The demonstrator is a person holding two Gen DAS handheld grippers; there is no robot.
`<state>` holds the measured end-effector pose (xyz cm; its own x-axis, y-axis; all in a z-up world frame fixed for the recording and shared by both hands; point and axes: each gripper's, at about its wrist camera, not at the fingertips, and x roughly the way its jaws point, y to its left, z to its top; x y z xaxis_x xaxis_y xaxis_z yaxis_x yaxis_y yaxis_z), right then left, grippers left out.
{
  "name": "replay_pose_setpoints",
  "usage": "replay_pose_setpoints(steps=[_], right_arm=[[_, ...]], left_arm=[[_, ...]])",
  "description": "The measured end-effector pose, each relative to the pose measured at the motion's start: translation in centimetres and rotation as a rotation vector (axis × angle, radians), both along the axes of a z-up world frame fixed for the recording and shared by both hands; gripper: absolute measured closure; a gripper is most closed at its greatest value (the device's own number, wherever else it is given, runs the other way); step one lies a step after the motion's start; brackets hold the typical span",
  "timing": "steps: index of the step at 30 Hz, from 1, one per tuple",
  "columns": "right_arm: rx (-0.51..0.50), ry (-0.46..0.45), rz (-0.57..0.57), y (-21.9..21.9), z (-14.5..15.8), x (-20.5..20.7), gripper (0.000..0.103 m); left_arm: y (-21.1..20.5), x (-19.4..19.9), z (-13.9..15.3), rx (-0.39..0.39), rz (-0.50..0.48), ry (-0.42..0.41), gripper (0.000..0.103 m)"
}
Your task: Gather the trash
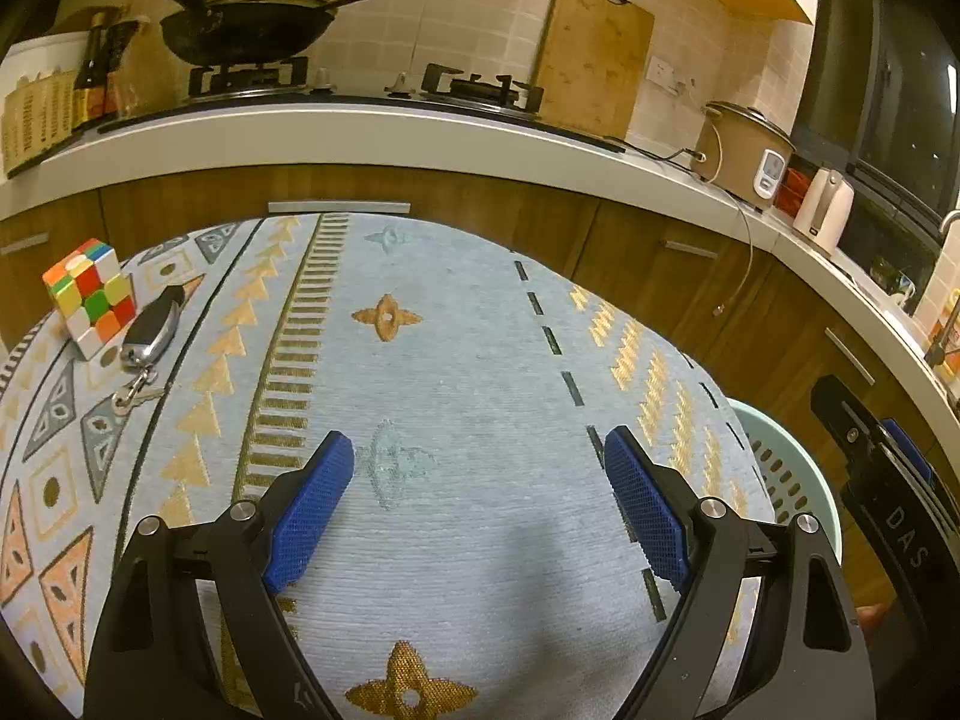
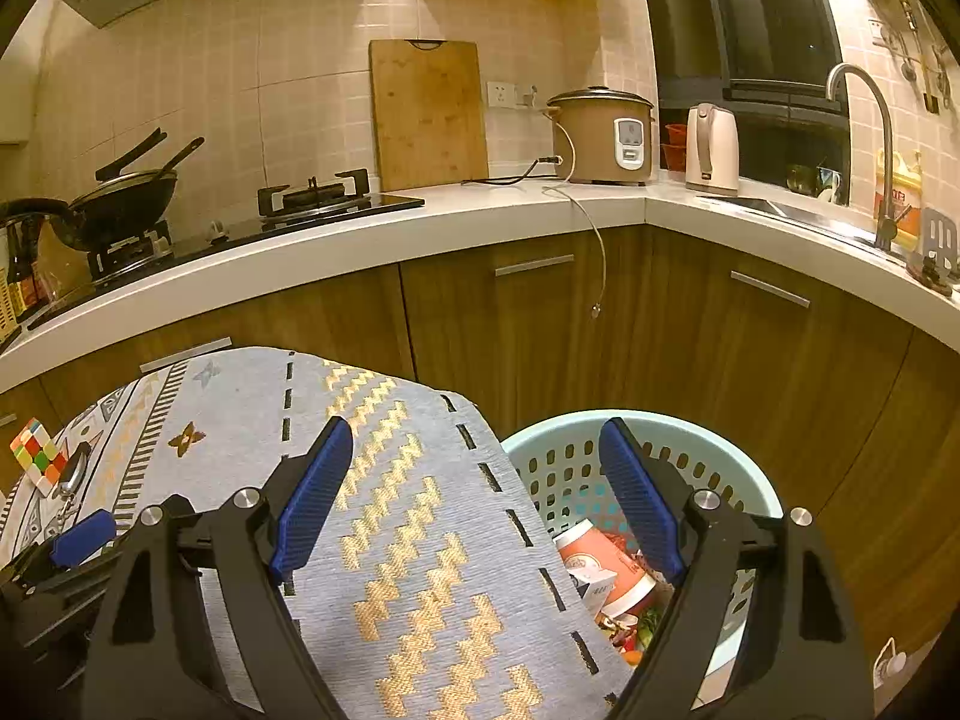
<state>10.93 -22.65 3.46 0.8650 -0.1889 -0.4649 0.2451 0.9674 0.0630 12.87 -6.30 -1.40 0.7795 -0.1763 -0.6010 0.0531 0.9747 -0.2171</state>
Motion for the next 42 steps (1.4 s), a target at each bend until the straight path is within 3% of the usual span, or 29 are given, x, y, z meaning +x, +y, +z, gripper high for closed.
replay_pose_setpoints(steps=[42], right_arm=[[0.024, 0.020, -0.003, -0.64, -0.36, 0.59, 0.018]], left_arm=[[0.25, 0.11, -0.46, -0.017, 0.011, 0.027, 0.020]])
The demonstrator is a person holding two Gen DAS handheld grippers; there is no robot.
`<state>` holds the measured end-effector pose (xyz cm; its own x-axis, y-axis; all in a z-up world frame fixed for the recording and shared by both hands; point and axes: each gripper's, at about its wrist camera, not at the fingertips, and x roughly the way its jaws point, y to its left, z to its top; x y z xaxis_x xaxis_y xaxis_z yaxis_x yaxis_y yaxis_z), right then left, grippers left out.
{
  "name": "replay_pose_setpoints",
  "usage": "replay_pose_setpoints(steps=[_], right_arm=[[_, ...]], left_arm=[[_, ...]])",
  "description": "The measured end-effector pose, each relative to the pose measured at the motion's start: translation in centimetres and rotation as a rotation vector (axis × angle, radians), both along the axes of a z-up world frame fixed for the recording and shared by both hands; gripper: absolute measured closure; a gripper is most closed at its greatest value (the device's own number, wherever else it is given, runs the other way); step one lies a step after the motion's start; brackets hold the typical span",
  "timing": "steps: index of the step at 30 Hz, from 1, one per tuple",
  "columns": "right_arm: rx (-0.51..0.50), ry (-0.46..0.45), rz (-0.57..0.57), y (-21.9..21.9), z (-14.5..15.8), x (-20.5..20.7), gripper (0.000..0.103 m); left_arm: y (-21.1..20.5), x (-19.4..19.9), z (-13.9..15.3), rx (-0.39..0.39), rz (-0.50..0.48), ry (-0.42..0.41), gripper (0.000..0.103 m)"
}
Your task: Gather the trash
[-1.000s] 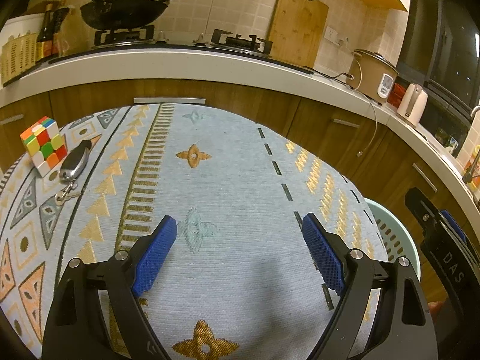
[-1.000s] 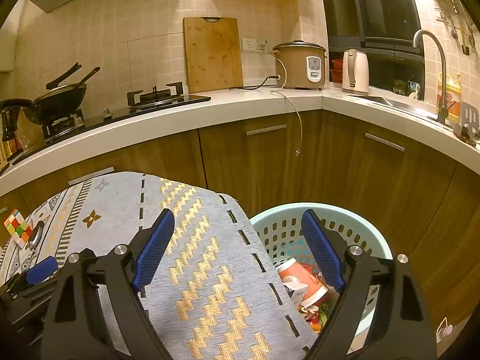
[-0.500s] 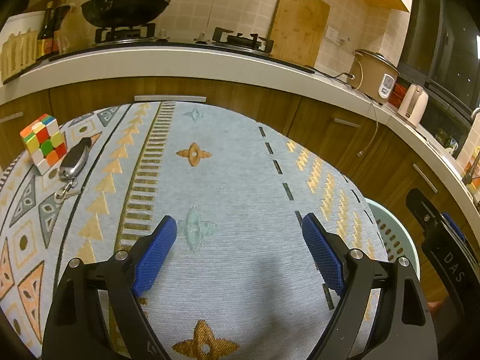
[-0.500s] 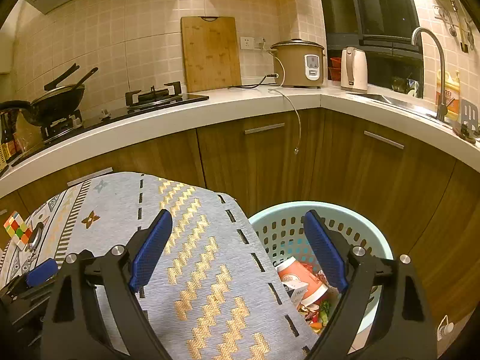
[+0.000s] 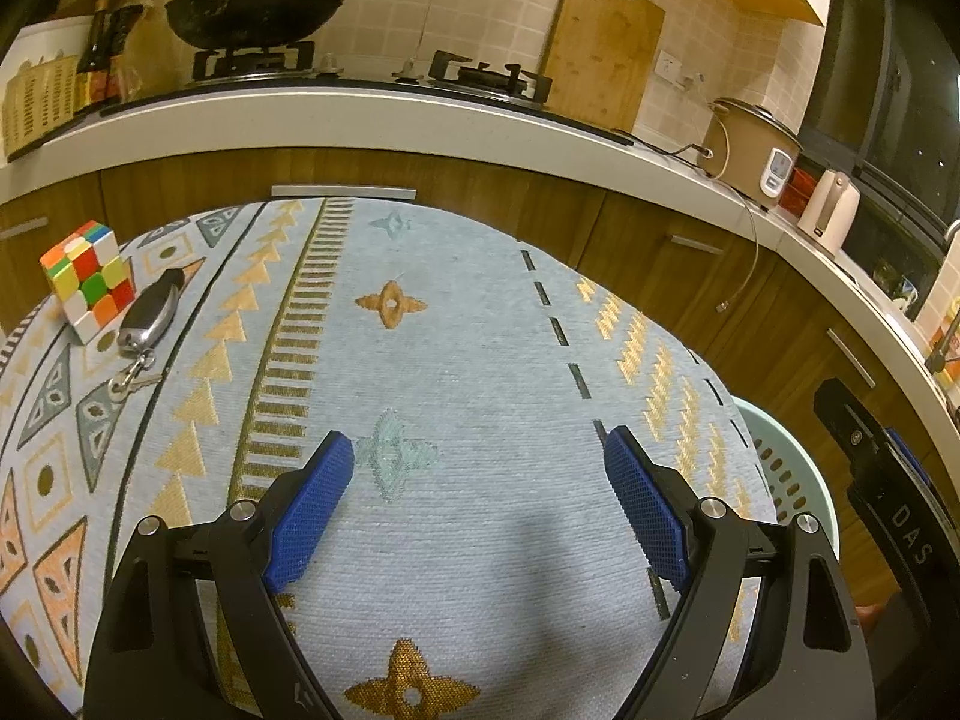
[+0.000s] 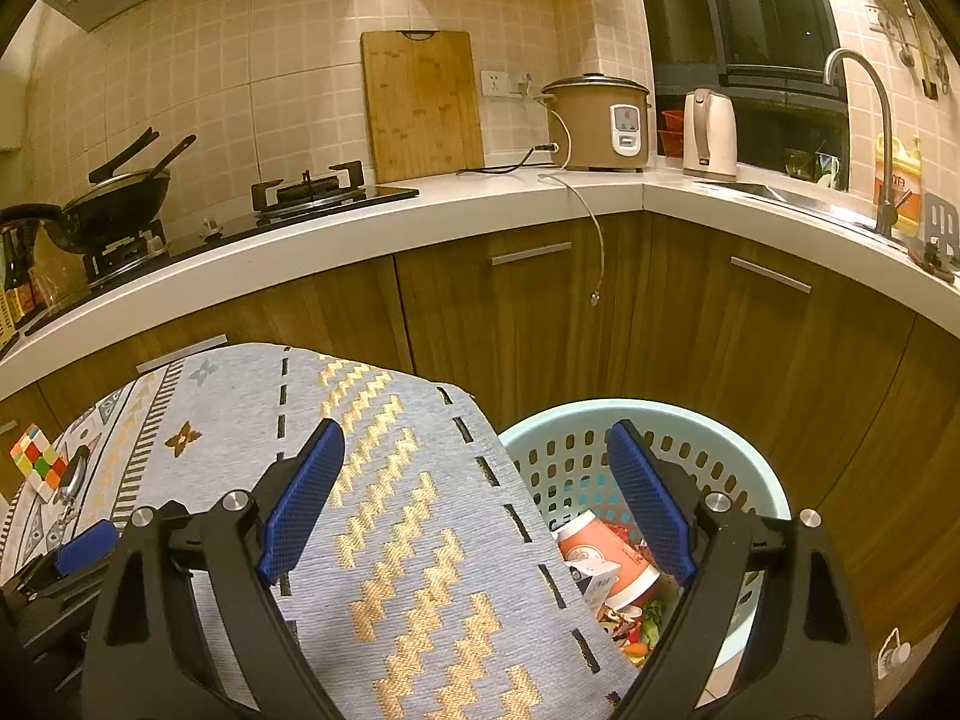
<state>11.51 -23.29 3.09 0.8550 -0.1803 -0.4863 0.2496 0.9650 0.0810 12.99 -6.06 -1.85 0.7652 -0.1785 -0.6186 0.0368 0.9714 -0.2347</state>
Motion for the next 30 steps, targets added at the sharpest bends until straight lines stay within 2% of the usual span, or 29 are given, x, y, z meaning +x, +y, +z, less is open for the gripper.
replay_pose_setpoints(steps=[30], right_arm=[[0.003, 0.002, -0.006, -0.07, 0.00, -0.12, 0.018]], left_arm=[[0.11, -0.04, 0.24, 0.011, 0.009, -0.008, 0.020]])
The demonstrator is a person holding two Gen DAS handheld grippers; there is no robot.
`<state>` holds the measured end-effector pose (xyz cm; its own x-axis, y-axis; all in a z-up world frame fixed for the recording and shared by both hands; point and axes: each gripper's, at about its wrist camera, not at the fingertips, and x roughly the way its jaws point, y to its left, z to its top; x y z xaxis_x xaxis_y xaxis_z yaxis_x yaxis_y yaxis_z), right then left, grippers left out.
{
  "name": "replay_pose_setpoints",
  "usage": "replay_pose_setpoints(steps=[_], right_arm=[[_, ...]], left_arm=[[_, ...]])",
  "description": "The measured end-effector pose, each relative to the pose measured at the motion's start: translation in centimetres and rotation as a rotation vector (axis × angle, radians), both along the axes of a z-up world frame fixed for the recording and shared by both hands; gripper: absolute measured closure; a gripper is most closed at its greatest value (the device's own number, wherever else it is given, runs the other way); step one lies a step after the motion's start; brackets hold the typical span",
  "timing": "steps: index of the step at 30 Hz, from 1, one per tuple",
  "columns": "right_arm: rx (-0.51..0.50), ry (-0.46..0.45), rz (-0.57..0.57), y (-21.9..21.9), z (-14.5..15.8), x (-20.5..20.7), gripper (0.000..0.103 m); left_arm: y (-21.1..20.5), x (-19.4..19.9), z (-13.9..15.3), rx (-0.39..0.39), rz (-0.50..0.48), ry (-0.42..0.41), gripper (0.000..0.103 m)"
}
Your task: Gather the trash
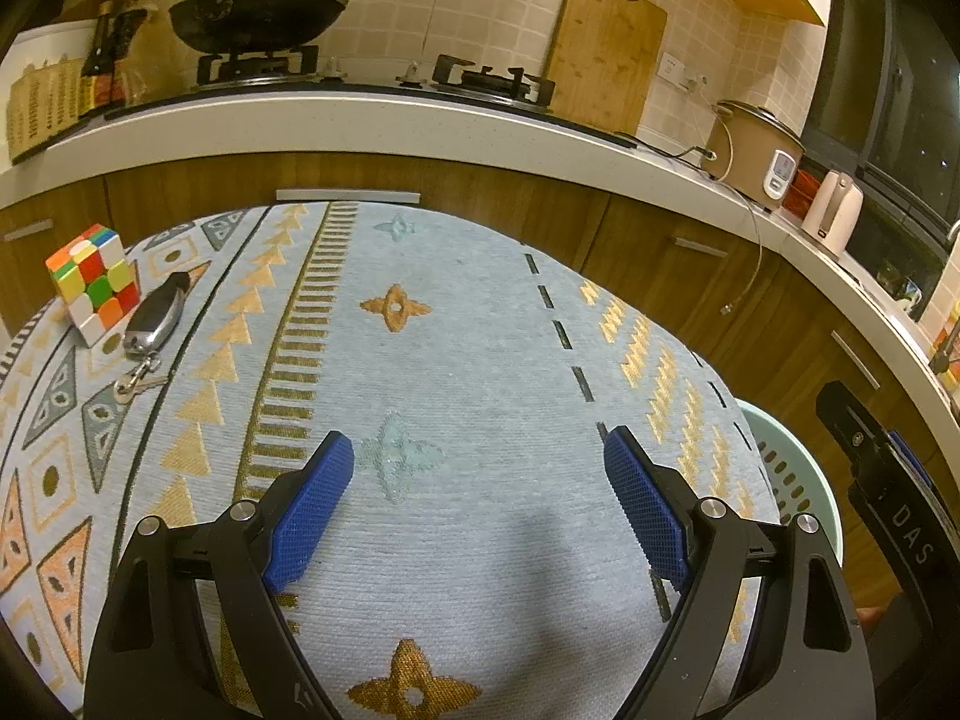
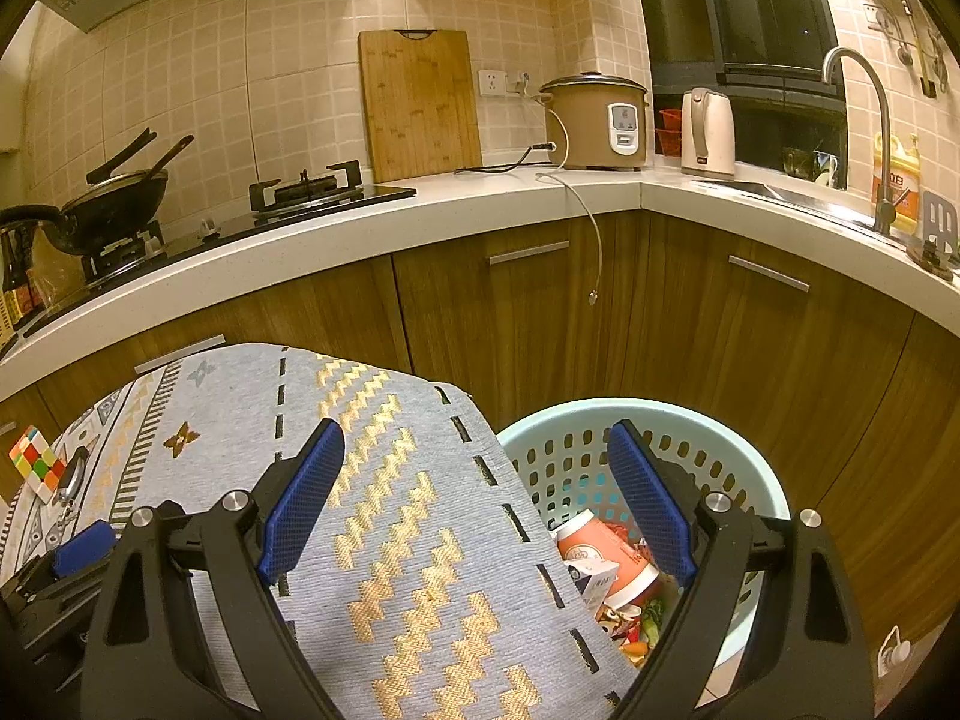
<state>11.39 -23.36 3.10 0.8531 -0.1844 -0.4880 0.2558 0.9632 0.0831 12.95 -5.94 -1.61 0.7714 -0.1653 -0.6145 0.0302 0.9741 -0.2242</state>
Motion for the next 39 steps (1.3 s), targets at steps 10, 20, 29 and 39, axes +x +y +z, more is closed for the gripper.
replay_pose_setpoints(steps=[10, 20, 29, 39], right_arm=[[0.001, 0.000, 0.000, 0.0, 0.0, 0.0, 0.017], [0.001, 0.000, 0.002, -0.1, 0.0, 0.0, 0.017], [0.001, -0.001, 0.002, -0.1, 0.0, 0.0, 0.017], [0.006, 0.013, -0.014, -0.9, 0.0, -0.3, 0.017]], left_arm=[[-0.1, -0.1, 0.2, 0.000, 0.006, -0.001, 0.020], [-0.2, -0.3, 0.2, 0.000, 0.018, -0.003, 0.020], [-0.4, -0.3, 0.3, 0.031, 0.032, 0.000, 0.020], [-0.8, -1.5, 2.7, 0.154, 0.113, -0.118, 0.019]])
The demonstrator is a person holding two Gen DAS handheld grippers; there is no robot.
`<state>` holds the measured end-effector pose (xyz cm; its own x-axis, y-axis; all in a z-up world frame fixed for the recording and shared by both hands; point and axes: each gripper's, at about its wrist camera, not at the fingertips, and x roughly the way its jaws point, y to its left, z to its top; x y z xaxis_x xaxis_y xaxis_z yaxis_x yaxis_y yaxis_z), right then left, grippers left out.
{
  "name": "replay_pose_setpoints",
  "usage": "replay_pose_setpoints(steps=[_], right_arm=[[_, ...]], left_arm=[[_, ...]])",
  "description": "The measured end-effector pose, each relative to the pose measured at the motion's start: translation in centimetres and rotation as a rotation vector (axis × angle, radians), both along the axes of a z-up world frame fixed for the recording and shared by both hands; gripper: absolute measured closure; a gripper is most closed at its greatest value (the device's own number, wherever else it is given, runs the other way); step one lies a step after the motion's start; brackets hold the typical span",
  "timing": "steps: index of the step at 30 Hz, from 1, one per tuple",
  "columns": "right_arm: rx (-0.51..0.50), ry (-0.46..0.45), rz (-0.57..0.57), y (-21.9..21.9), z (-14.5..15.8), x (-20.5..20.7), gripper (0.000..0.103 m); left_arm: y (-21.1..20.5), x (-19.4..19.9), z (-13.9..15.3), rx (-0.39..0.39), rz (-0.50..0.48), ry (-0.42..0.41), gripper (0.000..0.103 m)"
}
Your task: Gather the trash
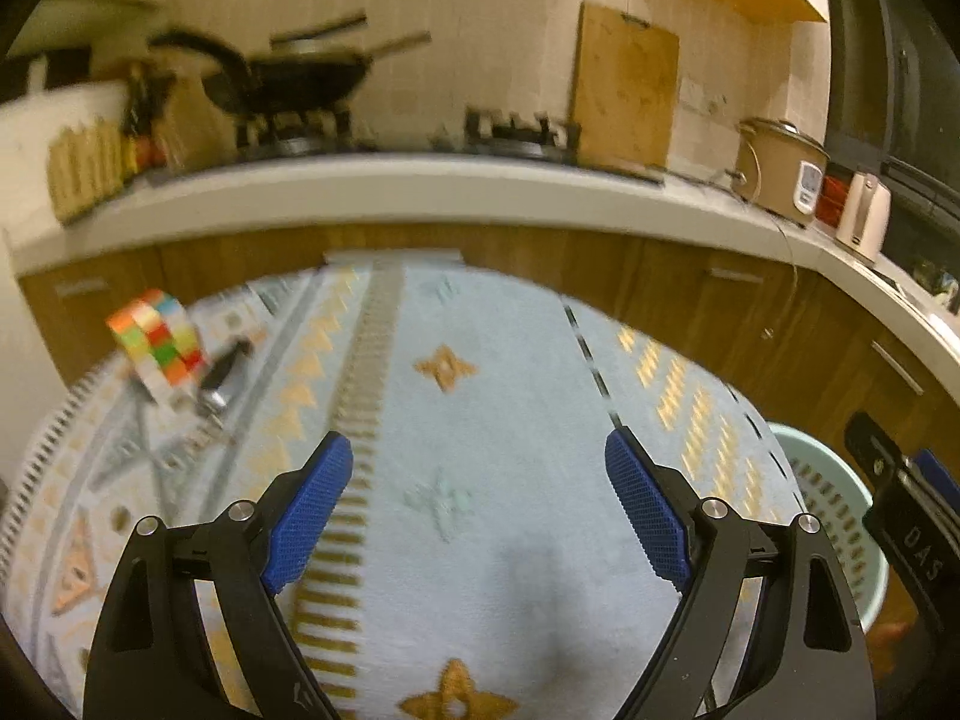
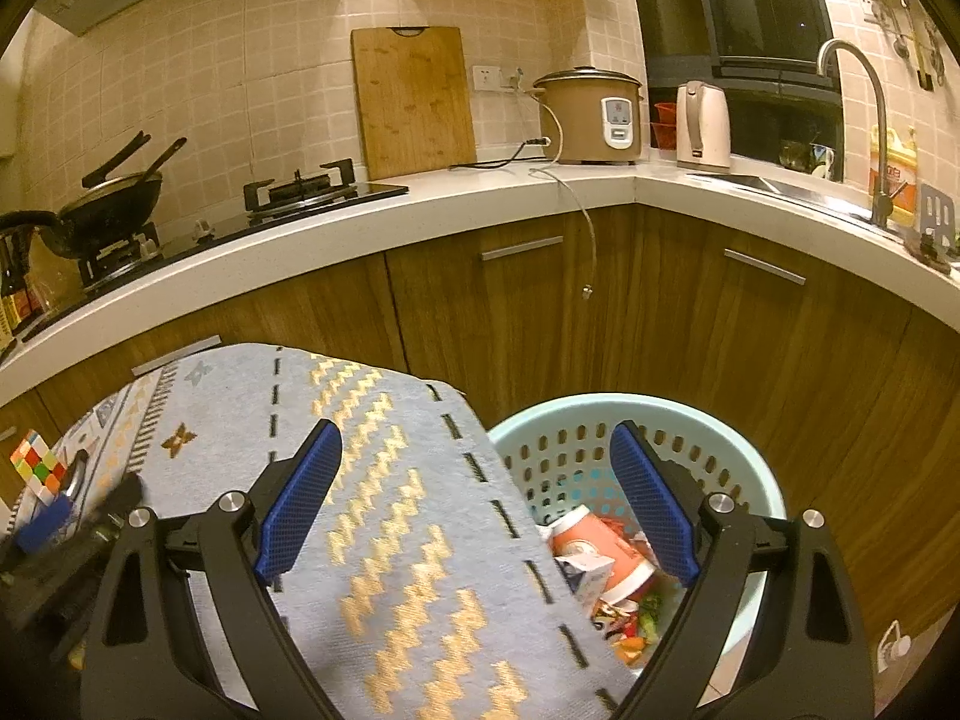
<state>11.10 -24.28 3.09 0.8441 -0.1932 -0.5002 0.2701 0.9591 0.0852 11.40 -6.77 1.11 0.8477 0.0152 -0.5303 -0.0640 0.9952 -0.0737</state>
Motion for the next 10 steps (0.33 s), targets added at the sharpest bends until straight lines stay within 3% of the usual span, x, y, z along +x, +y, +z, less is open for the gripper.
replay_pose_setpoints(steps=[4, 10], right_arm=[[-0.003, -0.001, -0.010, -0.7, 0.6, -0.8, 0.017], [-0.052, -0.036, -0.040, -1.5, 1.9, -2.1, 0.016]], left_arm=[[0.2, -0.8, 1.1, 0.016, -0.006, 0.010, 0.011], [0.3, -2.4, 2.1, 0.013, -0.023, -0.022, 0.010]])
